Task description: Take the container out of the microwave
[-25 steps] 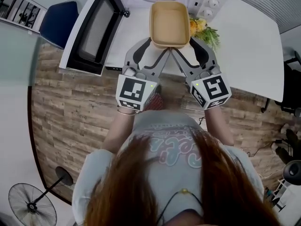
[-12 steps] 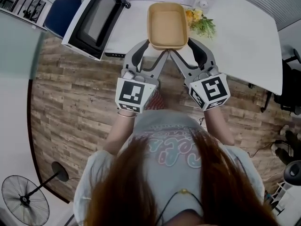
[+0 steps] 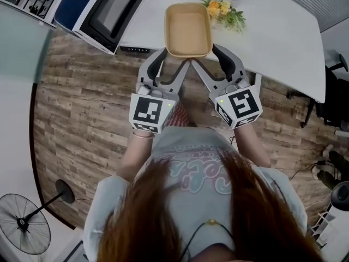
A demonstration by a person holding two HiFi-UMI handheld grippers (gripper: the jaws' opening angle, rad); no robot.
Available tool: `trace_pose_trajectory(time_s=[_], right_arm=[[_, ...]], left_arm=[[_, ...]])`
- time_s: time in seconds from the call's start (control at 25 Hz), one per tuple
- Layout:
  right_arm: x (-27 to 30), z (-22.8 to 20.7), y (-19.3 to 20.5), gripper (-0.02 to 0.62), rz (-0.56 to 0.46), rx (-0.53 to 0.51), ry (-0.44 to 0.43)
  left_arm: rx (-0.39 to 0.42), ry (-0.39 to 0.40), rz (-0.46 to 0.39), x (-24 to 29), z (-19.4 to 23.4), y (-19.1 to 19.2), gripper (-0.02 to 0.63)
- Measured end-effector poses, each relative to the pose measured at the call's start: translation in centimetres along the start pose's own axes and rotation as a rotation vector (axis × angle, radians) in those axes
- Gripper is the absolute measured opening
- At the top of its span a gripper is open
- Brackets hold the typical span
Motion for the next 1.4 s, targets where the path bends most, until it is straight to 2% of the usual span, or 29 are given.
trace_pose_trajectory(time_s=[0.36, 0.84, 1.4], right_arm=[[-2.3, 1.7, -0.7, 0.230, -0.028, -0.003, -0.016], [-4.6, 2.5, -1.5, 0.230, -0.016, -0.028, 0.031], [-6.8, 12.5, -4.0, 0.230, -0.007, -0.016, 0.060]], left_arm=[[0.015, -0.017, -0.008, -2.5, -2.0, 0.1, 0.225], [0.009, 0.035, -0.026, -3.7, -3.8, 0.1, 0.225], [0.010, 0.069, -0.020, -14.0, -3.2, 1.1, 0.225]])
Point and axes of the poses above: the fingertips, and each gripper's own axes: x forward along the fingers, z to its left, y out of its underside, the point moved 3 cm from there along -x, backward along the fingers, and after that the axes turned 15 degrees about -x, right-handed, at the moved point
